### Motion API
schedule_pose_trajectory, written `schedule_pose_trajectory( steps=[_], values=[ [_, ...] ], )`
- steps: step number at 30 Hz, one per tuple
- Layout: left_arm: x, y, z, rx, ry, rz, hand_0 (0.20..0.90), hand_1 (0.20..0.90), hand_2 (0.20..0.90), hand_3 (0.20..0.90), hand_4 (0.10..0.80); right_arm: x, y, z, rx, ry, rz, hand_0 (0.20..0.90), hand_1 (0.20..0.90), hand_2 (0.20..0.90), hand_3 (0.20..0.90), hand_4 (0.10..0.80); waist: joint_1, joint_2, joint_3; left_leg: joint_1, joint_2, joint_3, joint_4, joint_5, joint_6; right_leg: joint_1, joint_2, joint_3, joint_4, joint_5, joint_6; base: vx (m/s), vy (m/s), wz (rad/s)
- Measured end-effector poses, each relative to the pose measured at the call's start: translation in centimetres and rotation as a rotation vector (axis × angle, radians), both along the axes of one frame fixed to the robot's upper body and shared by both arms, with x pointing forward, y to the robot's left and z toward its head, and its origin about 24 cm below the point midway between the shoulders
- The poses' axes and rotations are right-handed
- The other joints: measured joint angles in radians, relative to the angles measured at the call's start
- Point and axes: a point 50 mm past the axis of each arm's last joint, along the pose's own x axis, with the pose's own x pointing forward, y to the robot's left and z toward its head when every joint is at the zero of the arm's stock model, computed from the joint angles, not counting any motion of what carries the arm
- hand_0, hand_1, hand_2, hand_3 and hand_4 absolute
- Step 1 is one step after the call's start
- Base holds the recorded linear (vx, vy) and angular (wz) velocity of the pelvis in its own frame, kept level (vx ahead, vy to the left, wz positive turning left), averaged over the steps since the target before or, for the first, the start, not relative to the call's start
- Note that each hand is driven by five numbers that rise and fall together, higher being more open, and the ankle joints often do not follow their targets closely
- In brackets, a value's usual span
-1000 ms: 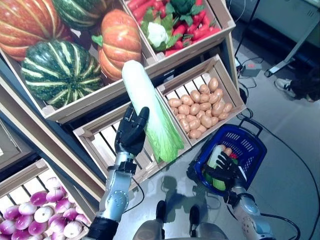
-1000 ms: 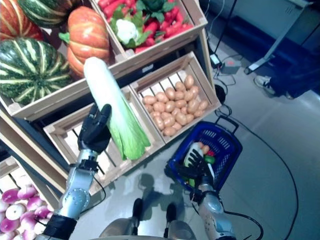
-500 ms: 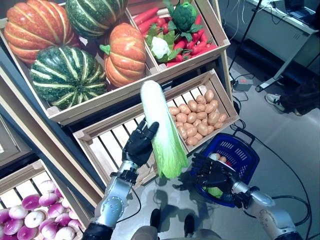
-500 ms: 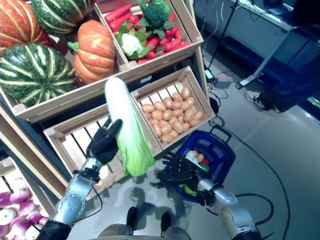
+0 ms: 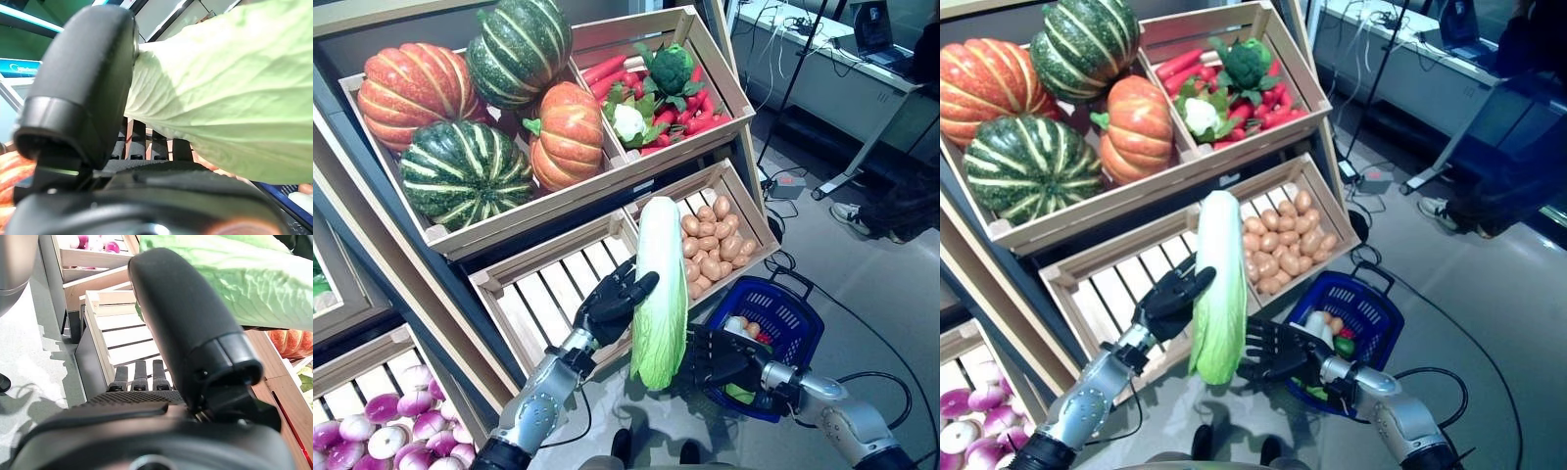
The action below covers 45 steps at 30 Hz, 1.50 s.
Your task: Put vegetables into the basket
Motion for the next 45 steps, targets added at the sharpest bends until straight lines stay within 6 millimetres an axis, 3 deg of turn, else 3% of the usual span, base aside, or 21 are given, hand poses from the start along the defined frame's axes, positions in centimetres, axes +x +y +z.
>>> schedule_pose_trajectory(
  steps=[8,18,26,40,45],
  values=[
    [-0.2,-0.5,-0.2,-0.001,0.006,-0.023,0.300,0.300,0.300,0.300,0.400,-0.3,0.6,0.0,0.050,0.075,0.034,0.900,0.900,0.900,0.900,0.800,0.000,0.000,-0.003,0.000,0.000,0.000,0.000,0.000,0.000,0.000,0.000,0.000,0.000,0.000,0.000,0.000,0.000,0.00],
    [-0.7,-1.1,-0.5,0.011,0.004,-0.097,0.300,0.300,0.300,0.300,0.400,-0.6,1.6,0.6,0.154,0.115,0.197,0.900,0.900,0.900,0.900,0.800,0.005,0.000,-0.027,-0.001,0.000,-0.001,0.000,0.000,0.000,0.000,0.000,-0.002,0.000,0.000,0.000,0.000,0.000,0.00],
    [-0.9,-0.9,-0.2,0.001,-0.035,-0.147,0.300,0.300,0.300,0.300,0.400,-0.8,1.0,1.3,0.217,0.117,0.263,0.900,0.900,0.900,0.900,0.800,0.004,0.001,-0.029,-0.002,0.000,-0.002,0.000,0.000,0.000,0.000,0.000,-0.003,0.000,-0.001,0.000,0.000,0.000,0.00],
    [-0.7,-0.8,0.0,-0.027,-0.044,-0.137,0.300,0.300,0.300,0.300,0.400,-0.9,1.2,1.4,0.279,0.124,0.259,0.900,0.900,0.900,0.900,0.800,0.000,0.002,-0.030,-0.003,0.000,-0.002,0.000,-0.001,0.000,-0.002,0.000,-0.002,0.000,-0.001,0.000,0.000,0.000,0.00],
    [-0.6,-1.2,0.2,-0.072,-0.057,-0.107,0.300,0.300,0.300,0.300,0.400,-1.0,2.5,1.4,0.385,0.134,0.235,0.900,0.900,0.900,0.900,0.800,0.003,0.005,-0.032,-0.003,0.000,-0.002,0.000,-0.001,0.001,-0.003,0.000,-0.001,0.000,-0.001,0.000,0.000,0.000,0.00]
  ],
)
